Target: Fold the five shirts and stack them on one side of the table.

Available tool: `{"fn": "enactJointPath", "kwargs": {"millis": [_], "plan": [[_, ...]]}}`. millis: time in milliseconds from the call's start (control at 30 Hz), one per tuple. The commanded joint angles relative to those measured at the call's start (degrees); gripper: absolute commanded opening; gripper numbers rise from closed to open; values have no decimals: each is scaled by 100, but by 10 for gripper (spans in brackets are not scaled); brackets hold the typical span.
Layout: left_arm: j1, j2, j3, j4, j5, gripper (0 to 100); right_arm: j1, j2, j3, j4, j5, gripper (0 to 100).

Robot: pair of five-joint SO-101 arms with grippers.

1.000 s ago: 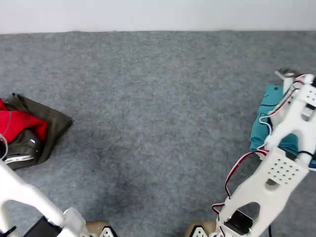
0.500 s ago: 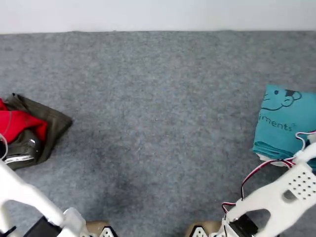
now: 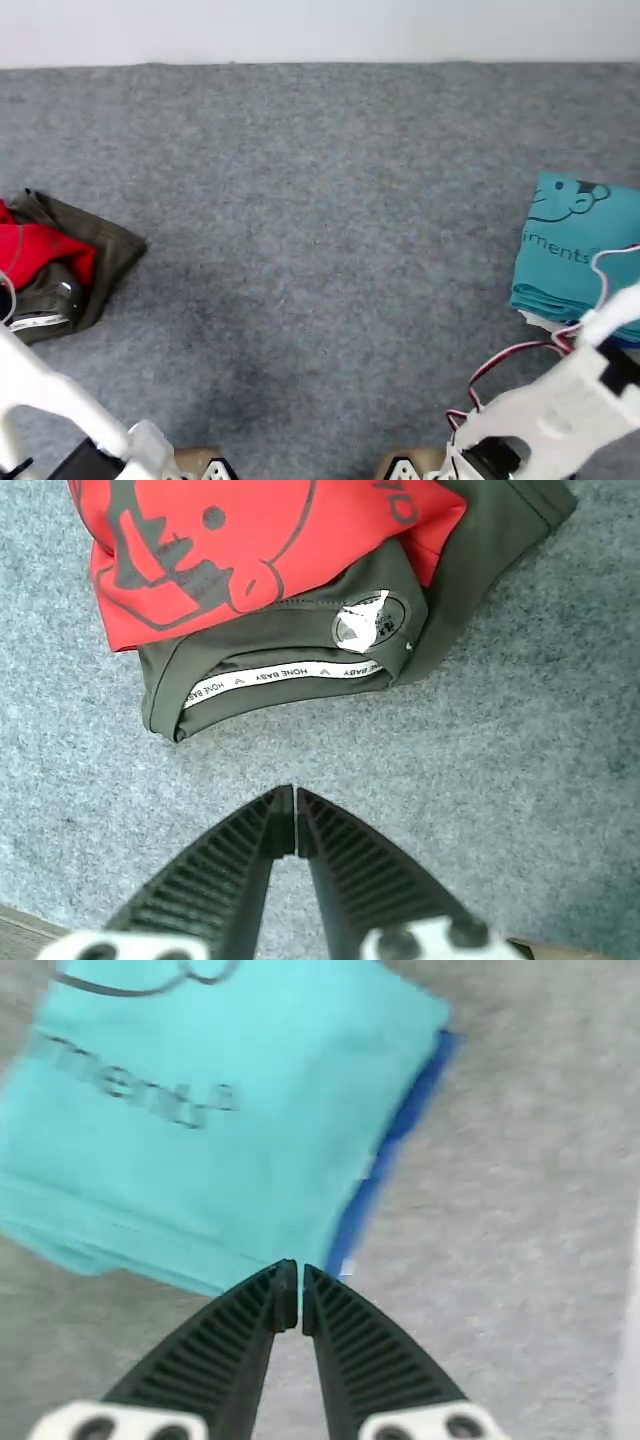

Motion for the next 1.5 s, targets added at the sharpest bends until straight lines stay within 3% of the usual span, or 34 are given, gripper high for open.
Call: {"fn": "enactJointPath", "kwargs": {"millis": [0, 133, 300, 433, 933, 1100, 1167, 1367, 1467], "plan": [[-9, -167, -31, -141, -70, 67, -356, -936, 941, 224, -905, 10], [0, -167, 189, -774, -62, 192, -716, -1684, 2312, 224, -1512, 10], [325, 387, 488, -1582, -167, 201, -1138, -2545, 3982, 215, -1793, 10], [492, 1371, 40, -1881, -149, 200, -1305, -3143, 4967, 215, -1802, 10], [800, 5099, -3556, -1486, -149, 198, -1305, -4022, 6207, 207, -1802, 10], [932, 5899, -4127, -1503, -167, 85, -1288, -4022, 6215, 215, -1802, 10], [993, 6075, -4321, -1486, -167, 17, -1279, -4022, 6215, 215, -1802, 10], [1240, 5934, -5138, -976, -123, 13, -1279, -4031, 6224, 224, -1802, 10], [1451, 5679, -5807, -571, 316, 13, -1279, -4031, 6224, 224, -1802, 10]]}}
